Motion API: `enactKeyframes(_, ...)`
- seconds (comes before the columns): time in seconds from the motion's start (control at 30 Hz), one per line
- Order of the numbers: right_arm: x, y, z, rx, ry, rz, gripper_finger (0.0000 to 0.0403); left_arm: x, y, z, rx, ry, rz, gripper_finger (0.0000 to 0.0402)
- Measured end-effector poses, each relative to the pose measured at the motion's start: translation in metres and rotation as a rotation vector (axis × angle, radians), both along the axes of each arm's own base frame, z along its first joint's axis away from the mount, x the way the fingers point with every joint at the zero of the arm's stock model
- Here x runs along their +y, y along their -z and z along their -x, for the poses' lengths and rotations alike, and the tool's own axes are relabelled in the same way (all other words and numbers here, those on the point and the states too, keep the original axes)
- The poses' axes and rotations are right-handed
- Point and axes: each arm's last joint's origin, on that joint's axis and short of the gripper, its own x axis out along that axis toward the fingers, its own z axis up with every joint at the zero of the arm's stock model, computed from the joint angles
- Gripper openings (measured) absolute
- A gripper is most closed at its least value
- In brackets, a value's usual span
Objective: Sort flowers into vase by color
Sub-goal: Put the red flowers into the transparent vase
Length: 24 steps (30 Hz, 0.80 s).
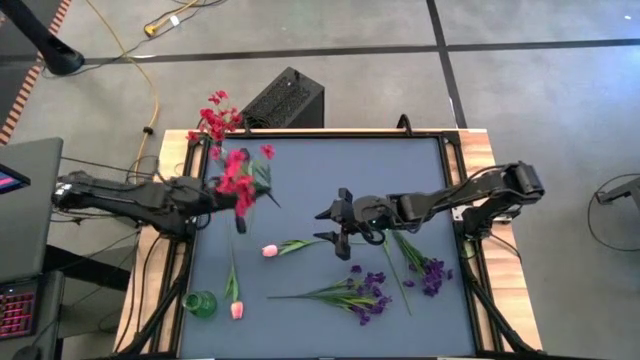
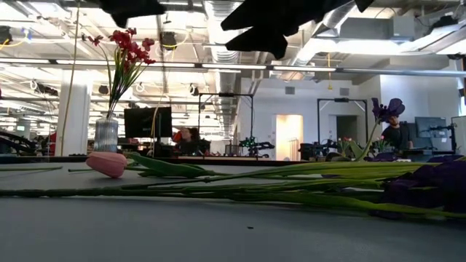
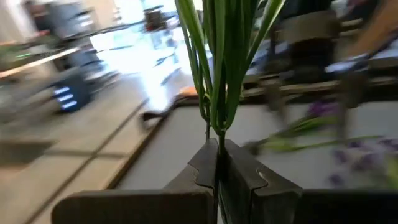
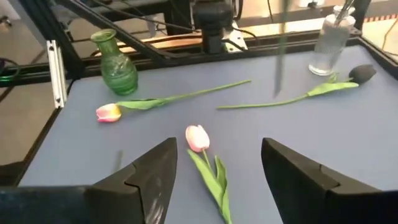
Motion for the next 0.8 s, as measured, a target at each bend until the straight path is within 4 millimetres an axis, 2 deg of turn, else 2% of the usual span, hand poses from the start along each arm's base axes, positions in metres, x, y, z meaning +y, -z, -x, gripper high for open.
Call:
enactKeyframes(0.1,0.0,0.005,0.0,0.027,-0.004,0.008,0.026,0.005,-0.009,0.019,0.035,-0.138,-0.018,0.0)
enactKeyframes(0.2,0.001,0.007,-0.003,0.024,-0.005,0.008,0.026,0.008,-0.013,0.034,0.034,-0.194,-0.017,0.0)
enactKeyframes(0.43,0.001,0.01,-0.002,0.05,-0.01,0.024,0.026,0.008,-0.02,0.053,-0.021,-0.111,-0.015,0.0)
enactKeyframes(0.8,0.001,0.011,-0.002,0.056,-0.017,0.038,0.026,0.011,-0.032,0.08,-0.159,-0.092,-0.015,0.0)
